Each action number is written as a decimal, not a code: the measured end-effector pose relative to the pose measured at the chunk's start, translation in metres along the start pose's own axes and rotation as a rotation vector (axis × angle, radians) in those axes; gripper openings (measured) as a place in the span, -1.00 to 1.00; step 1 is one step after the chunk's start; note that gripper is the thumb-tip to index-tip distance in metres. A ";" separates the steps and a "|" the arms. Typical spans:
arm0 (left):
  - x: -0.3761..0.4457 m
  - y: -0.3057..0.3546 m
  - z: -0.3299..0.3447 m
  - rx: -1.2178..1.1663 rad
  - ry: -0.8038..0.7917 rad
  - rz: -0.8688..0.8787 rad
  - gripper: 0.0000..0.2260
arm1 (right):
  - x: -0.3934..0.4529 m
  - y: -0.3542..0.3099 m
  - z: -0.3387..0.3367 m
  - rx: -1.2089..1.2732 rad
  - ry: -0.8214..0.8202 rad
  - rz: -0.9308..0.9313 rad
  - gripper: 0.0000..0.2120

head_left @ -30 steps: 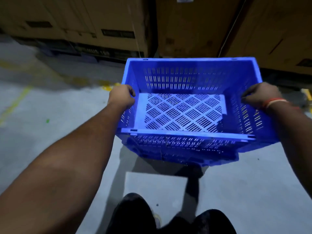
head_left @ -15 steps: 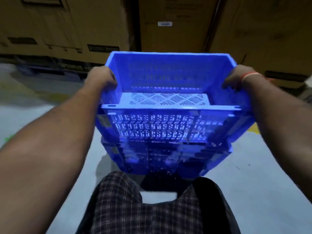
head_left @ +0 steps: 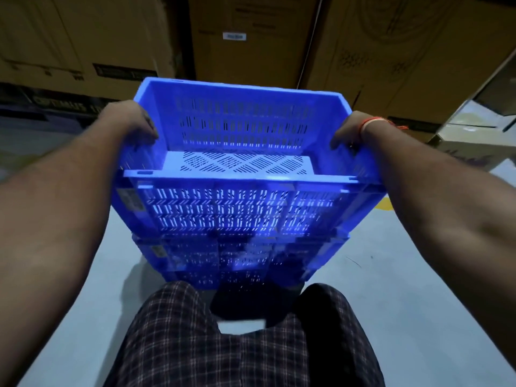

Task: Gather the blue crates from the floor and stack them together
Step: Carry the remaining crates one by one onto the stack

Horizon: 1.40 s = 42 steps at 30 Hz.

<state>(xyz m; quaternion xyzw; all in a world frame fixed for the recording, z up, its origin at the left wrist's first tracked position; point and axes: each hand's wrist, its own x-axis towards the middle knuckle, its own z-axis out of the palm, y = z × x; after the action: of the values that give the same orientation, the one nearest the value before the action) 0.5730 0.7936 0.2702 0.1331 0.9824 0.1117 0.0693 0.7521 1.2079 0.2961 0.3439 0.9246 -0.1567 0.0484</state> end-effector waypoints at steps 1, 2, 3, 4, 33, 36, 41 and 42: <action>-0.001 0.000 0.001 -0.001 0.002 -0.003 -0.85 | -0.002 0.000 0.001 0.006 -0.002 0.010 -0.73; -0.001 0.001 0.002 -0.002 0.003 -0.007 -0.85 | -0.004 0.001 0.002 0.002 -0.001 0.022 -0.73; -0.001 0.001 0.003 -0.005 0.005 -0.012 -0.86 | -0.007 0.002 0.004 -0.006 0.008 0.028 -0.73; 0.000 0.002 0.003 -0.007 0.006 -0.013 -0.86 | -0.009 0.003 0.006 -0.012 0.021 0.032 -0.74; -0.017 0.013 -0.001 0.027 0.031 -0.060 -0.87 | 0.010 0.019 0.006 -0.017 0.054 -0.108 -0.84; -0.014 0.012 0.000 0.024 0.030 -0.081 -0.90 | 0.013 0.019 0.007 -0.011 0.056 -0.108 -0.84; -0.006 0.010 0.004 0.028 0.043 -0.096 -0.90 | 0.018 0.020 0.008 0.004 0.055 -0.109 -0.85; -0.004 0.009 0.004 0.032 0.036 -0.097 -0.90 | 0.018 0.021 0.008 -0.001 0.056 -0.110 -0.85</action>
<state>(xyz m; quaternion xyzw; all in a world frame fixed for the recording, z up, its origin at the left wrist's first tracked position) 0.5800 0.8019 0.2693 0.0844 0.9904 0.0947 0.0550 0.7522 1.2311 0.2799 0.2969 0.9431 -0.1489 0.0139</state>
